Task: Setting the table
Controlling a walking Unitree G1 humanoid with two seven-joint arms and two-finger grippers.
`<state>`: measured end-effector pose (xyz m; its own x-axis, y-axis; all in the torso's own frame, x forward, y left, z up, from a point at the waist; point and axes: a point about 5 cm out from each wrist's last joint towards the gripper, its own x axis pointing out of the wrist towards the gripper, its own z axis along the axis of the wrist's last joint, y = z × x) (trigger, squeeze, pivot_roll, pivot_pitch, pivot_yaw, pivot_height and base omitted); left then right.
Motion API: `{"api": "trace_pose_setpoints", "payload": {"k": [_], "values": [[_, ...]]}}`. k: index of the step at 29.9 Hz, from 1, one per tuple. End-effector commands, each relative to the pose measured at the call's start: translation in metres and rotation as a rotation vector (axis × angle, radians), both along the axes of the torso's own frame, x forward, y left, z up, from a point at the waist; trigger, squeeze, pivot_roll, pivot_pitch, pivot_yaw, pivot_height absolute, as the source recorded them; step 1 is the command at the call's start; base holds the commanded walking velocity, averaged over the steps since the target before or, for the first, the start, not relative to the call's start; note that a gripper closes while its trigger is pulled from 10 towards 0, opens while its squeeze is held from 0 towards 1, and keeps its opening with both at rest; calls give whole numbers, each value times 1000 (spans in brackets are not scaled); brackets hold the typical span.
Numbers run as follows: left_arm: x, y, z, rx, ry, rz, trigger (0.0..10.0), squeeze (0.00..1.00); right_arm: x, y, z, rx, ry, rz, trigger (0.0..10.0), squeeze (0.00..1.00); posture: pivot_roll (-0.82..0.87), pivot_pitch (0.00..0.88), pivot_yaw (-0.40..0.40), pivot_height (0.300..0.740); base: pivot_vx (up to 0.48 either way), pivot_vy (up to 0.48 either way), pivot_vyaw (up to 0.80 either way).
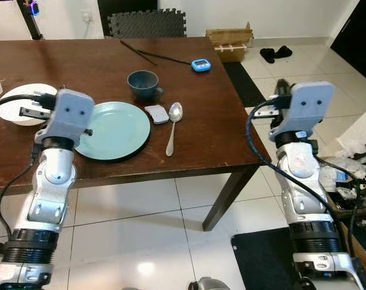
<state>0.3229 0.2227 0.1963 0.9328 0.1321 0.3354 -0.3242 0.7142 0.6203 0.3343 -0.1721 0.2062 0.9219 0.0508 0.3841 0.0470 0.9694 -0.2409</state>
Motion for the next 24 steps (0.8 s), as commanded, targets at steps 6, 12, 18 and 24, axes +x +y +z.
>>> {"api": "trace_pose_setpoints", "payload": {"k": [6,12,18,24], "values": [[1,23,-42,-374,252,89,10000,0,-2,11,-49,-6,264,121,10000,0,68,20,-10,740,0,0,0],[0,29,-44,-669,237,89,10000,0,1,0,-53,277,287,33,10000,0,70,25,-11,740,0,0,0],[6,26,-34,-584,203,41,10000,1000,4,2,-47,302,255,38,10000,55,70,26,-6,740,0,0,0],[6,28,-31,-602,197,62,10000,1000,4,3,-44,296,252,52,10000,145,65,23,-7,740,0,0,0]]}}
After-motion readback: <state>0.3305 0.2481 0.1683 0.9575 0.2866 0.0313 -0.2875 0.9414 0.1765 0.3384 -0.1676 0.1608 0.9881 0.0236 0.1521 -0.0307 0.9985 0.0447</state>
